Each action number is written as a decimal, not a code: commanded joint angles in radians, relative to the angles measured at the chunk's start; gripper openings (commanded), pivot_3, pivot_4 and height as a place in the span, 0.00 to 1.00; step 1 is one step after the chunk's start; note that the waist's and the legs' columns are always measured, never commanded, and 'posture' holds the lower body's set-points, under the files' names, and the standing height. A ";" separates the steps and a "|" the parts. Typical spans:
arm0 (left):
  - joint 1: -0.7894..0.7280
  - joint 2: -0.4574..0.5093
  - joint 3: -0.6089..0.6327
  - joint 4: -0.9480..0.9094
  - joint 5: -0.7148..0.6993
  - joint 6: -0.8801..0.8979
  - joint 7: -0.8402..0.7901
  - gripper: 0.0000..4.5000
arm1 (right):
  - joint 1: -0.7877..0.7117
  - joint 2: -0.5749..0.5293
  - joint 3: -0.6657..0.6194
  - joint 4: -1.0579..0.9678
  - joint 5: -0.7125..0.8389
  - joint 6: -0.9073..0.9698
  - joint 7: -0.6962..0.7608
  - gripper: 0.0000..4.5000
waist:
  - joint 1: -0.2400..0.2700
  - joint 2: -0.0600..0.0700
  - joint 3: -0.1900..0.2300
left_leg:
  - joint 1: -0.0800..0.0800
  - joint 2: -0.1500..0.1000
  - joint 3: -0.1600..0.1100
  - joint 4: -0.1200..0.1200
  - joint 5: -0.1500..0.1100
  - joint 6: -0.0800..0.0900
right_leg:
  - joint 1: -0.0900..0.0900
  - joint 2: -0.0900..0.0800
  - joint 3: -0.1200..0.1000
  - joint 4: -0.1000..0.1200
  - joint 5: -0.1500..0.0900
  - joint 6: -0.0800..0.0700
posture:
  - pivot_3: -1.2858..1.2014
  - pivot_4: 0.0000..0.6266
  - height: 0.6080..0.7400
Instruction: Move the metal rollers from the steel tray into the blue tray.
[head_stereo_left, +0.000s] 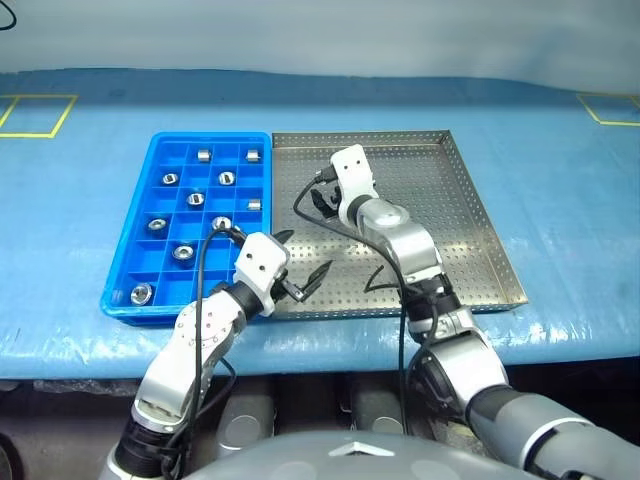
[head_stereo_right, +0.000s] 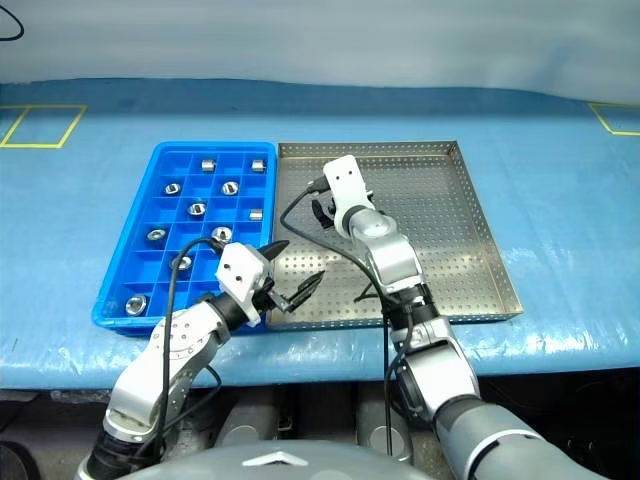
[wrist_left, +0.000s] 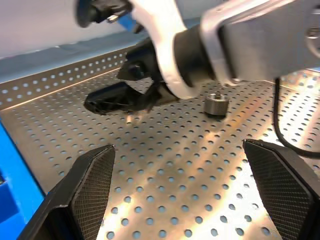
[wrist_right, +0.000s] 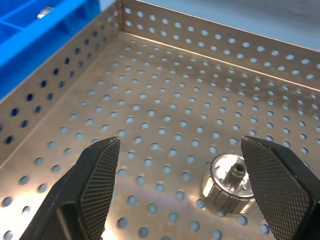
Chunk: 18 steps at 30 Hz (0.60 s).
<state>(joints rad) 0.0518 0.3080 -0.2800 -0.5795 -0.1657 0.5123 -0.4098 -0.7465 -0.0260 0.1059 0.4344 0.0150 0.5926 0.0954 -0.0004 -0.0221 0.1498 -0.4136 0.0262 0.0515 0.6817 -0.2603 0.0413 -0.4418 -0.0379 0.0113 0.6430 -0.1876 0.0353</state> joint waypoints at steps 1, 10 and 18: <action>0.009 0.006 -0.020 -0.026 0.004 -0.030 -0.011 0.99 | -0.067 0.003 -0.041 0.113 -0.010 -0.086 -0.044 0.90 | -0.001 0.000 0.000 | 0.000 0.000 0.000 0.000 0.000 0.000 | 0.000 0.000 0.000 0.000 0.000 0.000 | 0.56 0.24 1.00; 0.015 0.010 -0.033 -0.023 -0.010 -0.038 -0.042 0.99 | -0.124 0.002 -0.091 0.355 0.004 -0.190 -0.062 0.90 | -0.002 0.001 0.001 | 0.000 0.000 0.000 0.000 0.000 0.000 | 0.000 0.000 0.001 0.000 0.000 0.000 | 0.56 0.24 1.00; 0.014 0.004 -0.032 -0.017 -0.003 -0.034 -0.033 1.00 | -0.131 0.018 -0.104 0.452 0.007 -0.255 -0.050 0.70 | -0.005 0.002 0.001 | 0.002 0.000 0.000 0.000 0.000 0.000 | 0.001 0.000 0.001 0.000 0.000 0.001 | 0.56 0.24 1.00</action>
<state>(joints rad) 0.0683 0.3167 -0.3072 -0.5795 -0.1682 0.4928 -0.4451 -0.8701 -0.0100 0.0094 0.8793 0.0207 0.3460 0.0430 -0.0055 -0.0205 0.1504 -0.4118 0.0267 0.0518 0.6816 -0.2603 0.0415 -0.4403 -0.0374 0.0123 0.6432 -0.1873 0.0361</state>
